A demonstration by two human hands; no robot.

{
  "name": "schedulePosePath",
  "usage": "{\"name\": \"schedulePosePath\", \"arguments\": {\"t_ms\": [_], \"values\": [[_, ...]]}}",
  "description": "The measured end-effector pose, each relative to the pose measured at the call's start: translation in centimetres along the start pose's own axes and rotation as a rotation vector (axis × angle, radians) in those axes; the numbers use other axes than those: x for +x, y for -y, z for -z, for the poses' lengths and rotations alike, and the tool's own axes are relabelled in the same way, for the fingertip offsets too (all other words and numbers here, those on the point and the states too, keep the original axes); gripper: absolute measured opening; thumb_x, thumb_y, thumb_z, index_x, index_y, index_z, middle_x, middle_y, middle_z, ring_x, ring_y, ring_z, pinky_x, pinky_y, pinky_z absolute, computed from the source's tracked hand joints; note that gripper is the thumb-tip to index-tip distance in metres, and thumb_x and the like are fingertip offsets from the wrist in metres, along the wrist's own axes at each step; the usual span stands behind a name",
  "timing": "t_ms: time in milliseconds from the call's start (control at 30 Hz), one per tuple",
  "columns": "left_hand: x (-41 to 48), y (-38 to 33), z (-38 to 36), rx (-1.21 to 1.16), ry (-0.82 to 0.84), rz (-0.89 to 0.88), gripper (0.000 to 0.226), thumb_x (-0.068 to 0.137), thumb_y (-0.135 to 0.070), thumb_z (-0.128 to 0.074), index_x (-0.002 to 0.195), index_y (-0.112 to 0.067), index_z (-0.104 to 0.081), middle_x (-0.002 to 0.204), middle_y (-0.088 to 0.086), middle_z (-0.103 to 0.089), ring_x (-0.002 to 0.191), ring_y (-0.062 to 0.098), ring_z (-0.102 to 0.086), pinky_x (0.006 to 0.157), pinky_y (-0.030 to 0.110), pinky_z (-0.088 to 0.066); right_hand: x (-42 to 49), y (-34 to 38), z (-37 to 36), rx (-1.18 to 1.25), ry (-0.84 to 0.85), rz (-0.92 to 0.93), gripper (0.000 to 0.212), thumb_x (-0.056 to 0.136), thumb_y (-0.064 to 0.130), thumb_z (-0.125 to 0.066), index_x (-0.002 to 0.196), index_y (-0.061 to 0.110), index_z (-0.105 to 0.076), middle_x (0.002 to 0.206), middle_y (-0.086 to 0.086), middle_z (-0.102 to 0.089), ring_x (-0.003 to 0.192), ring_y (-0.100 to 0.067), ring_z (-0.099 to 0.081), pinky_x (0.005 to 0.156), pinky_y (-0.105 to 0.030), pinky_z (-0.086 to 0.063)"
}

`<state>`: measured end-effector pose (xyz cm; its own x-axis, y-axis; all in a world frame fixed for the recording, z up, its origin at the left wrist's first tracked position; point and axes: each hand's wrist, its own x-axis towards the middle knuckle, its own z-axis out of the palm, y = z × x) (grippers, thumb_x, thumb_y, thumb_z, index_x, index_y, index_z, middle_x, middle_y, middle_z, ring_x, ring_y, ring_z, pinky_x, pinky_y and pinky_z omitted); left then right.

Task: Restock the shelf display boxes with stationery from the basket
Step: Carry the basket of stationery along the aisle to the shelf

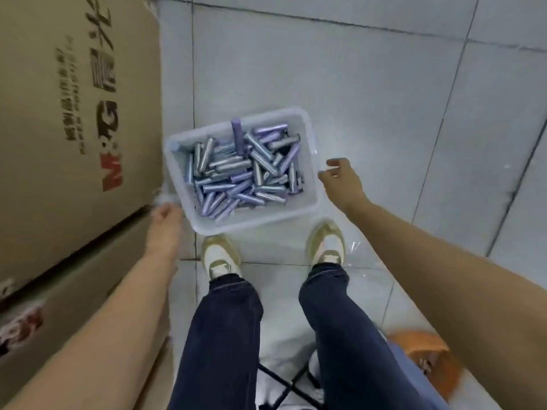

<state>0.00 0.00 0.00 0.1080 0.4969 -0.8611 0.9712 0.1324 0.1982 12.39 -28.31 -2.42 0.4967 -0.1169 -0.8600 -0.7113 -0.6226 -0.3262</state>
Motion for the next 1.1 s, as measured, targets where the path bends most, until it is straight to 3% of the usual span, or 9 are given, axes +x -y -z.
{"name": "schedulePosePath", "arguments": {"t_ms": [67,167,367,467,633,733,867,967,1100], "values": [[2.7,1.0,-0.8,-0.079,-0.016,0.042,0.044,0.097,-0.031,-0.046,0.139,-0.019,-0.042,0.133,0.004,-0.050,0.119,0.025,-0.049,0.105,0.040,-0.037,2.1,-0.4,-1.4,-0.008,-0.055,0.037,0.041,0.096,0.023,-0.052,0.133,0.009,-0.043,0.121,-0.011,-0.057,0.105,-0.023,-0.056,0.083,-0.027,-0.039],[5.7,2.7,-1.7,-0.103,0.022,0.075,0.038,0.096,-0.032,-0.046,0.132,-0.020,-0.052,0.136,0.003,-0.053,0.124,0.023,-0.050,0.108,0.041,-0.036,4.1,-1.5,-2.9,0.005,-0.106,0.076,0.033,0.095,0.029,-0.054,0.121,0.010,-0.048,0.099,0.000,-0.056,0.084,-0.014,-0.054,0.073,-0.026,-0.039],[5.0,2.5,-2.3,-0.155,0.036,0.024,0.024,0.095,-0.027,-0.047,0.110,-0.026,-0.066,0.104,-0.010,-0.054,0.094,0.007,-0.051,0.074,0.027,-0.039,3.3,-2.1,-3.2,0.040,-0.128,0.173,0.021,0.100,0.029,-0.047,0.091,0.013,-0.036,0.070,0.007,-0.035,0.058,-0.007,-0.032,0.052,-0.018,-0.030],[3.4,2.0,-2.7,-0.237,-0.098,0.024,0.026,0.097,-0.020,-0.045,0.122,-0.015,-0.052,0.124,0.009,-0.054,0.106,0.021,-0.051,0.093,0.034,-0.044,2.3,-2.3,-3.2,-0.004,-0.075,0.170,0.021,0.101,0.029,-0.044,0.092,0.011,-0.037,0.075,0.002,-0.041,0.064,-0.013,-0.036,0.057,-0.022,-0.034],[6.0,2.1,-2.2,-0.175,0.009,-0.002,0.041,0.100,-0.022,-0.040,0.140,-0.023,-0.043,0.140,0.007,-0.046,0.125,0.026,-0.046,0.109,0.042,-0.035,4.0,-2.8,-3.2,-0.030,-0.119,0.116,0.020,0.101,0.031,-0.044,0.097,0.011,-0.043,0.075,0.004,-0.046,0.068,-0.015,-0.042,0.065,-0.032,-0.036],[7.1,1.5,-2.4,-0.144,0.065,-0.073,0.024,0.098,-0.020,-0.039,0.111,-0.019,-0.059,0.113,0.009,-0.057,0.105,0.021,-0.053,0.090,0.036,-0.040,4.6,-3.2,-3.7,0.003,-0.150,0.102,0.026,0.098,0.038,-0.048,0.095,0.013,-0.042,0.071,0.005,-0.041,0.060,-0.009,-0.038,0.058,-0.027,-0.034],[7.9,0.9,-3.0,-0.168,0.000,-0.084,0.019,0.100,-0.022,-0.048,0.116,-0.016,-0.056,0.103,0.006,-0.060,0.091,0.020,-0.057,0.086,0.035,-0.046,5.1,-3.2,-3.8,0.008,-0.155,0.103,0.031,0.096,0.042,-0.052,0.091,0.014,-0.040,0.067,0.004,-0.038,0.057,-0.010,-0.033,0.055,-0.025,-0.031],[7.6,0.6,-2.7,-0.116,-0.054,-0.160,0.002,0.098,-0.024,-0.055,0.100,-0.024,-0.054,0.087,-0.006,-0.057,0.086,0.018,-0.054,0.081,0.034,-0.045,5.0,-2.7,-3.4,0.004,-0.187,0.101,0.031,0.096,0.043,-0.051,0.083,0.017,-0.039,0.067,0.005,-0.037,0.058,-0.011,-0.032,0.055,-0.026,-0.029],[4.4,-1.0,-1.3,-0.076,-0.085,-0.300,0.015,0.095,-0.027,-0.059,0.084,-0.029,-0.050,0.078,-0.005,-0.053,0.080,0.019,-0.051,0.074,0.035,-0.044,2.5,-1.6,-1.4,0.034,-0.223,0.094,0.035,0.096,0.044,-0.050,0.078,0.016,-0.041,0.068,0.005,-0.039,0.060,-0.010,-0.033,0.058,-0.028,-0.031]]}}
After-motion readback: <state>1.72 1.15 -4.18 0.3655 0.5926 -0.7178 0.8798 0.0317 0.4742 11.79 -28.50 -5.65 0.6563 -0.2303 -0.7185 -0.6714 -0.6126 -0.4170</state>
